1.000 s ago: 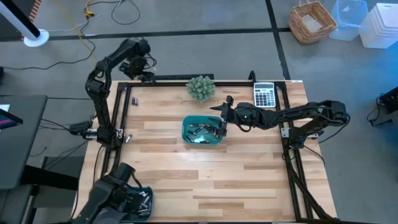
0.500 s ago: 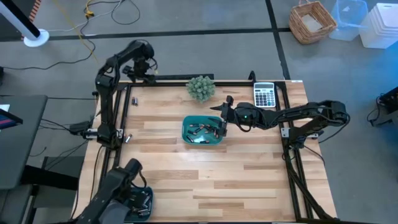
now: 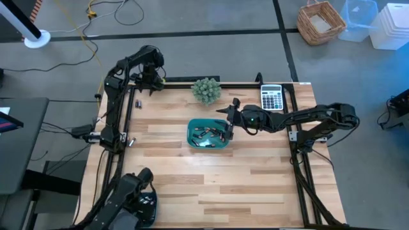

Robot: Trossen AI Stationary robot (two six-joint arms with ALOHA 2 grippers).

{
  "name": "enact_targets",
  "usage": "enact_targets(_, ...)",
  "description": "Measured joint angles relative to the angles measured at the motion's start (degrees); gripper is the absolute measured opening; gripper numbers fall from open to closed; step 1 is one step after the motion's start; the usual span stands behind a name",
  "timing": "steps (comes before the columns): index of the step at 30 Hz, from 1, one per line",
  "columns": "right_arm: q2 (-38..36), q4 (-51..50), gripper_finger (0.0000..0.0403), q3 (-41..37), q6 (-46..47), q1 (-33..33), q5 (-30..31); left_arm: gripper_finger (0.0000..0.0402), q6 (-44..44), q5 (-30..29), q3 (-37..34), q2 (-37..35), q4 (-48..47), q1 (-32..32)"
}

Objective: Sort batteries
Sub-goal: Put the silver battery into the blue bin

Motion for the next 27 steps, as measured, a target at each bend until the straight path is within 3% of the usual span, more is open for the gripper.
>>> enact_targets(6, 0.0, -1.5, 0.024, 0.0, -0.4, 0.0, 0.0, 0.0254, 2.6, -4.1, -0.1, -3.1, 2.0, -2.9)
enact_targets(14, 0.0, -1.4, 0.024, 0.0, -0.7, -0.4, 0.0, 0.0254, 3.6, -4.5, -3.3, -19.6, 15.8, -8.4)
enact_targets(19, 0.0, -1.4, 0.024, 0.0, -0.7, -0.4, 0.0, 0.0248, -0.1, -8.5, -19.8, -33.3, 26.5, -10.5)
enact_targets(24, 0.0, -1.4, 0.024, 0.0, -0.5, -0.4, 0.0, 0.0235, -6.9, -9.7, -43.2, -53.4, 47.1, -14.9)
enact_targets(27, 0.0, -1.4, 0.024, 0.0, -0.5, -0.4, 0.0, 0.0228, -12.5, -14.6, -55.9, -64.3, 57.0, -19.0)
